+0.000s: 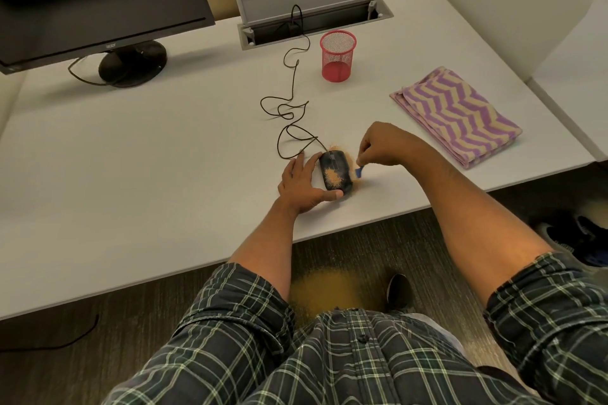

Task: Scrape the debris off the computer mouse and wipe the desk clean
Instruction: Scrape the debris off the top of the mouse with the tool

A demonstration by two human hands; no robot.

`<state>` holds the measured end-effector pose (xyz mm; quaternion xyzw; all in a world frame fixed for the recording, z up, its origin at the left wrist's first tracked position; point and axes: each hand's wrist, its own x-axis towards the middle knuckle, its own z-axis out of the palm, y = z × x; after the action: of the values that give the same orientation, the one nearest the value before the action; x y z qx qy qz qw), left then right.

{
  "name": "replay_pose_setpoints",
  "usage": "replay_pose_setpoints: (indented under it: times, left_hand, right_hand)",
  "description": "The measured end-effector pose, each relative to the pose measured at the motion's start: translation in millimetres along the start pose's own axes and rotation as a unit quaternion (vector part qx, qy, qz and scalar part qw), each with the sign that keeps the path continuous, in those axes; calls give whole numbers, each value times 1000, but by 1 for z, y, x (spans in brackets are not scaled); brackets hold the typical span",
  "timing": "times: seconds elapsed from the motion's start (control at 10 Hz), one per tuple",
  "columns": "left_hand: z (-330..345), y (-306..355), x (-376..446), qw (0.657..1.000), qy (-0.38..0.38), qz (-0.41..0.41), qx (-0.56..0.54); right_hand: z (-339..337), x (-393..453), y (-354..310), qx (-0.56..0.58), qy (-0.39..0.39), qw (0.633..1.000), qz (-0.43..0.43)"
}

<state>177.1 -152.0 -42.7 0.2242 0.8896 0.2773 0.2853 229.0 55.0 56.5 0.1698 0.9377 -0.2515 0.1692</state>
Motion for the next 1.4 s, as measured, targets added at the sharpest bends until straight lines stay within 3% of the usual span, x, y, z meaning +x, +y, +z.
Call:
replay_pose_setpoints:
  times: [0.1,0.2,0.3,0.4,0.5,0.7,0.9,1.4]
  left_hand:
    - [0,0,0,1000,0,1,-4]
    - [-1,1,-1,1000,-1,-2,-1]
    - [0,1,0,1000,-1,-2,2]
    - [0,1,0,1000,-1,-4,6]
    - [-1,1,1,1000,-6,-6,9]
    - [-1,1,0,1000,-3,-3,8]
    - [-1,2,1,1000,-6,-4,15]
    - [-2,4,-1,1000,-6,-3,19]
  right_hand:
    - [-2,2,-1,4,43,999,6]
    - [-6,-2,-7,92,55,993,-38]
    - [-2,-4,-9,58,7,997,-41]
    - [-3,-4,-12,-7,9,1000,-21]
    - [-6,-4,-17,13,52,998,-39]
    - [-4,-3,-19,-20,4,999,-28]
    - [-8,-1,-16,14,52,998,-45]
    - [0,9,-29,-24,53,997,-41]
